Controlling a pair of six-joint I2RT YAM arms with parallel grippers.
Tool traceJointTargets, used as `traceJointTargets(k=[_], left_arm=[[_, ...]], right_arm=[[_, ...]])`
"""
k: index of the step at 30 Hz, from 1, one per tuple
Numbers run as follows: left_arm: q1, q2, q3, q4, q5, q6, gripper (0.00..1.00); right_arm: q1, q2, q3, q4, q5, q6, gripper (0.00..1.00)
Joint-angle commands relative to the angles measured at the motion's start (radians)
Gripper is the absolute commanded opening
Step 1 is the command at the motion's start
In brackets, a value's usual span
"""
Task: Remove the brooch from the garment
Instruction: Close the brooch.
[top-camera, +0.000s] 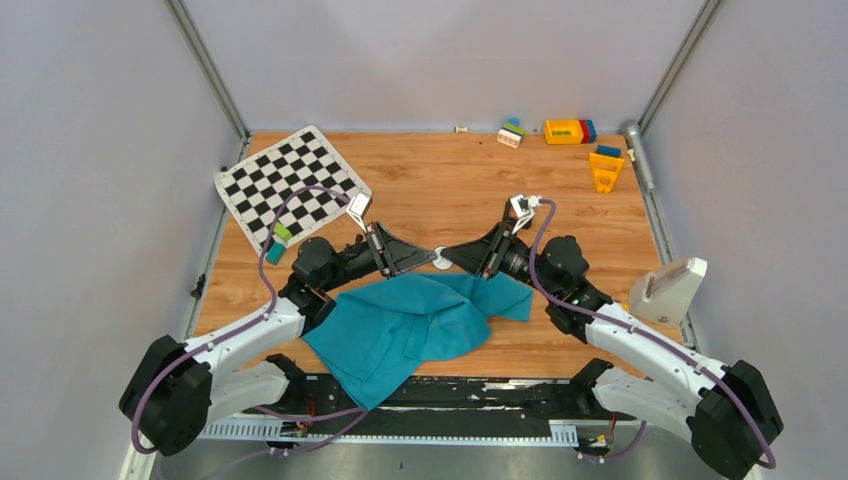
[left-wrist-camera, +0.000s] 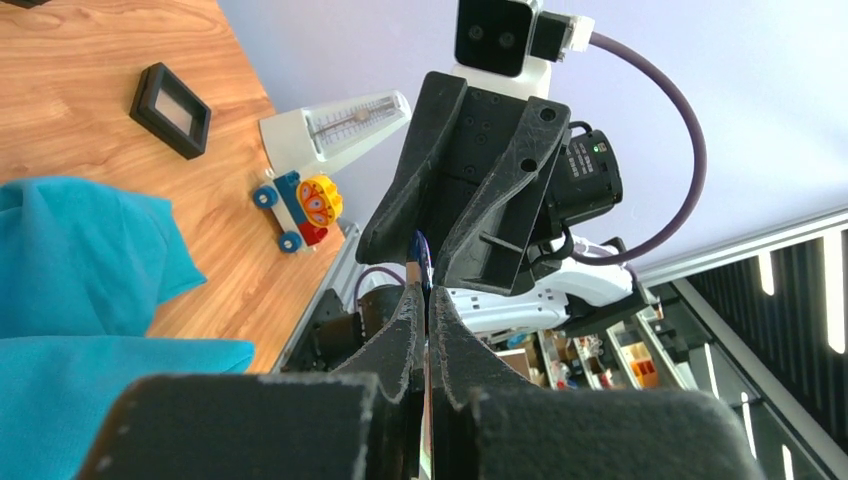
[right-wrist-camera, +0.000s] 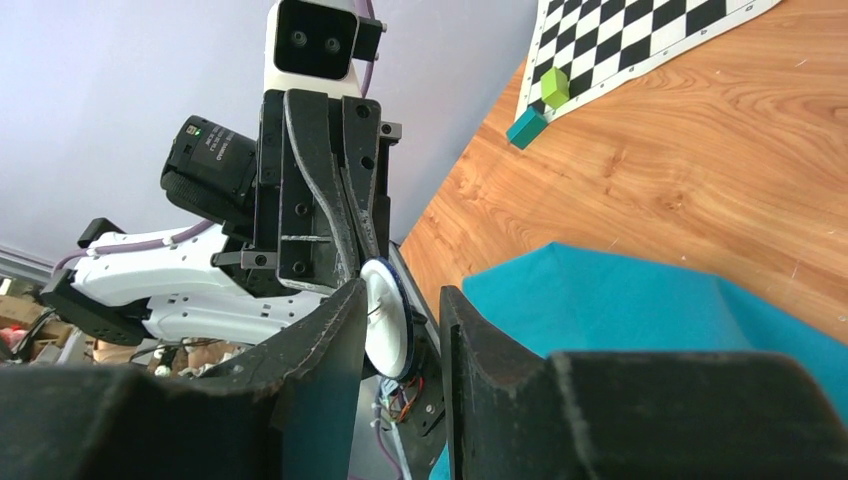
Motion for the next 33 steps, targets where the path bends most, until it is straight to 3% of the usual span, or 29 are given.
traceJointTargets(k=[1, 15, 33], left_arm=[[-0.004, -0.002, 0.002, 0.125, -0.043, -0.054, 0.0], [-0.005, 0.029, -0.031, 0.255, -0.097, -0.153, 0.0], [-0.015, 0.015, -0.047, 0.278, -0.121, -0.172, 0.0]], right_arm=[[0.022, 0.016, 0.008, -0.002, 0.056, -0.069, 0.33], [0.116, 0.027, 0.006, -0.006, 0.224, -0.204, 0.32], [0.133, 0.086, -0.012, 0.083, 0.32, -0.148, 0.32]])
